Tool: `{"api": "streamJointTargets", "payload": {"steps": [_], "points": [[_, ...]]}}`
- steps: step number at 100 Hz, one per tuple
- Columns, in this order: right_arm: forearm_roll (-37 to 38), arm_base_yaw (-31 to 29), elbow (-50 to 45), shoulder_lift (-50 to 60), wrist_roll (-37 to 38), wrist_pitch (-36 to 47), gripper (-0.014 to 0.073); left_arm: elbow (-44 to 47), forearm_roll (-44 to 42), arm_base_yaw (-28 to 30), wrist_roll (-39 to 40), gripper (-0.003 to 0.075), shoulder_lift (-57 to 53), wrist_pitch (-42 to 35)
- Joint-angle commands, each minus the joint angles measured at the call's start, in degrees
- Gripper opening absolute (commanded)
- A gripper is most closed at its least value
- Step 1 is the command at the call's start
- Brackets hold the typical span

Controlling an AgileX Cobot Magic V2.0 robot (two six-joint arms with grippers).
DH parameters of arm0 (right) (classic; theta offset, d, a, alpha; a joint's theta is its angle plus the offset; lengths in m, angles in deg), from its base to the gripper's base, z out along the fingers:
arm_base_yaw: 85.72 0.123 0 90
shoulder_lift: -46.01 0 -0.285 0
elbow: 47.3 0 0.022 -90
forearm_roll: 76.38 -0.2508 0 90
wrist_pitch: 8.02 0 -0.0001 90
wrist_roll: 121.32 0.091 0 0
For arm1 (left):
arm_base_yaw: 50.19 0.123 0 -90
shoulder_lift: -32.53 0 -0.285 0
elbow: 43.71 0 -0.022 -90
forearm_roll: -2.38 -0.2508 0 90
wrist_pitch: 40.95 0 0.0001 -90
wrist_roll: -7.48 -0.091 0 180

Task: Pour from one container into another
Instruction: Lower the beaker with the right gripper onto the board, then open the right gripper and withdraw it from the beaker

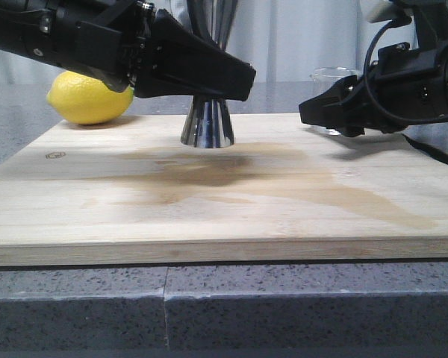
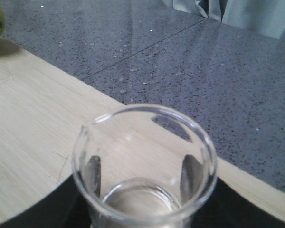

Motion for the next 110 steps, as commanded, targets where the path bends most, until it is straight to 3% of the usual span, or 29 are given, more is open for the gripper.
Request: {"api": "streamJointTargets", "payload": {"steps": [1, 32, 110], "points": [[-1.4, -0.4, 1.4, 1.8, -0.9, 4.2, 0.0208, -1.6, 4.5, -0.5, 0.3, -0.0019, -2.9, 5.5], [-1.4, -0.4, 1.4, 1.8, -0.9, 8.2, 0.0208, -1.6, 4.5, -0.5, 0.3, -0.0019, -2.9, 5.5], [-1.1, -0.4, 1.4, 1.8, 0.5, 5.2, 0.0209, -1.6, 4.5, -0.5, 0.3, -0.0019, -2.9, 5.5]]}}
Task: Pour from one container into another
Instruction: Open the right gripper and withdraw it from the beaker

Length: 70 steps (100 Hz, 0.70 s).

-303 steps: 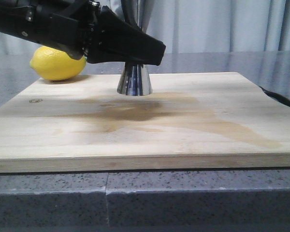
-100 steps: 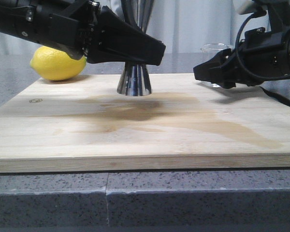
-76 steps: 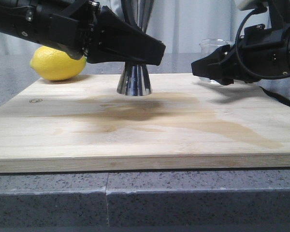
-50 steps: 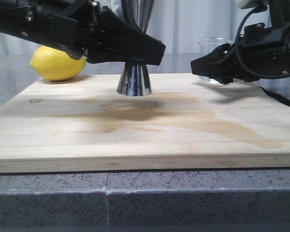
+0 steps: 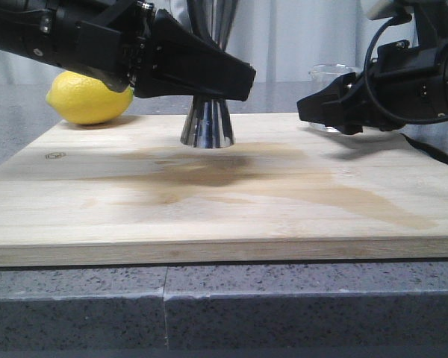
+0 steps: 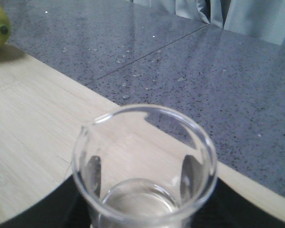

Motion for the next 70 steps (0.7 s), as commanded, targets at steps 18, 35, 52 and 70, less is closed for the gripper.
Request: {"api": "streamJointTargets", "payload": {"steps": [18, 35, 52, 70], "points": [[-1.1, -0.4, 1.4, 2.0, 1.9, 3.9, 0.0209, -1.6, 4.5, -0.5, 0.3, -0.0019, -2.9, 5.5], [-1.1, -0.4, 1.4, 2.0, 2.0, 1.1, 0.0209, -1.6, 4.5, -0.5, 0.3, -0.0019, -2.9, 5.5], [-1.1, -0.4, 1.4, 2.0, 2.0, 1.1, 0.0209, -1.6, 4.5, -0.5, 0.3, -0.0019, -2.9, 5.5], [-1.1, -0.4, 1.4, 2.0, 2.0, 1.1, 0.0226, -1.6, 4.5, -0.5, 0.3, -0.0019, -2.9, 5.5]]}}
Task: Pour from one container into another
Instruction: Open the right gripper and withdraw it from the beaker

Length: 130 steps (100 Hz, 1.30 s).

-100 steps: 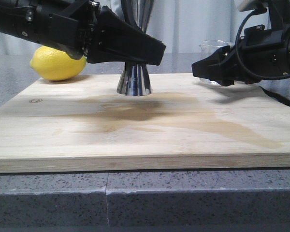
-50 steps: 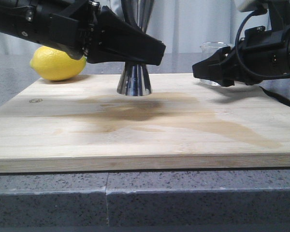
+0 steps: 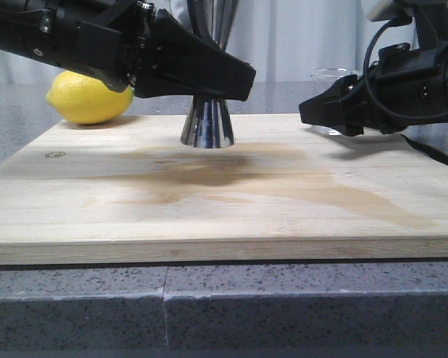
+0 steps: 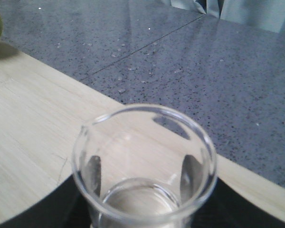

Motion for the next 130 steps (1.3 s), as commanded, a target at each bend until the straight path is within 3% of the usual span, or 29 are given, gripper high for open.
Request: {"api": "streamJointTargets", "payload": {"steps": [1, 19, 70, 107, 130], "points": [[-1.1, -0.4, 1.4, 2.0, 0.0, 2.7, 0.023, -1.6, 4.5, -0.5, 0.3, -0.0019, -2.9, 5.5], [-1.1, -0.4, 1.4, 2.0, 0.0, 2.7, 0.0348, -1.6, 4.5, -0.5, 0.3, -0.0019, -2.9, 5.5], [-3.0, -0.4, 1.4, 2.0, 0.0, 8.8, 0.056, -1.6, 4.5, -0.5, 0.3, -0.0019, -2.9, 5.5], [-3.8, -0.4, 1.4, 3.8, 0.0, 8.3, 0.057, -1.6, 4.5, -0.5, 0.3, -0.0019, -2.9, 5.5], [-3.8, -0.4, 1.4, 9.1, 0.4, 3.9, 0.057, -1.6, 4.5, -0.5, 0.3, -0.0019, -2.9, 5.5]]}}
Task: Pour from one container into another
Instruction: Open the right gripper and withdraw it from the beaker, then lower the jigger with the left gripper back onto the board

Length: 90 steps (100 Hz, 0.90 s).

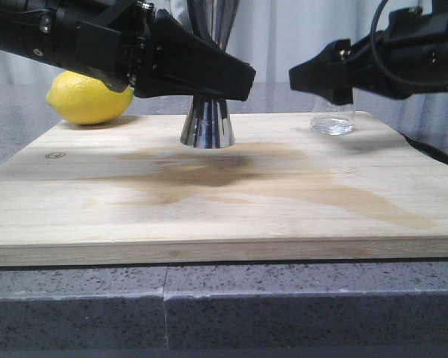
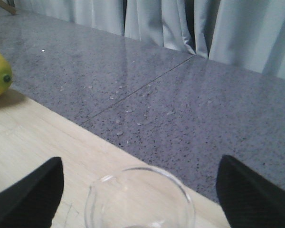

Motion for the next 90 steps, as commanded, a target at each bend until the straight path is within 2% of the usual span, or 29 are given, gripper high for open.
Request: {"api": "streamJointTargets", "payload": {"steps": [1, 15, 25, 35, 45, 58, 90], "points": [[-1.4, -0.4, 1.4, 4.4, 0.3, 2.2, 0.057, -1.6, 4.5, -0.5, 0.3, -0.0019, -2.9, 5.5], [-1.4, -0.4, 1.4, 7.6, 0.4, 1.3, 0.057, -1.6, 4.5, -0.5, 0.3, -0.0019, -2.9, 5.5], [-1.4, -0.4, 1.4, 10.1, 3.1, 0.3, 0.057, -1.6, 4.5, -0.5, 0.3, -0.0019, -2.9, 5.5], [-0.8, -0.4, 1.4, 13.4, 6.2, -4.2, 0.057, -1.6, 4.0, -0.4, 0.3, -0.0019, -2.9, 5.6], [3.2, -0.4, 1.2, 17.4, 8.3, -8.2, 0.057, -1.6, 3.4, 0.1, 0.3, -0.0019, -2.9, 5.8], [7.0, -0.4, 0.4, 23.8, 9.8, -10.0, 0.057, -1.6, 3.0, 1.9, 0.3, -0.0019, -2.9, 6.1], [8.1, -0.4, -2.2, 38.0, 11.0, -17.5, 0.057, -1.6, 5.1, 6.5, -3.2, -0.0019, -2.9, 6.1]]}}
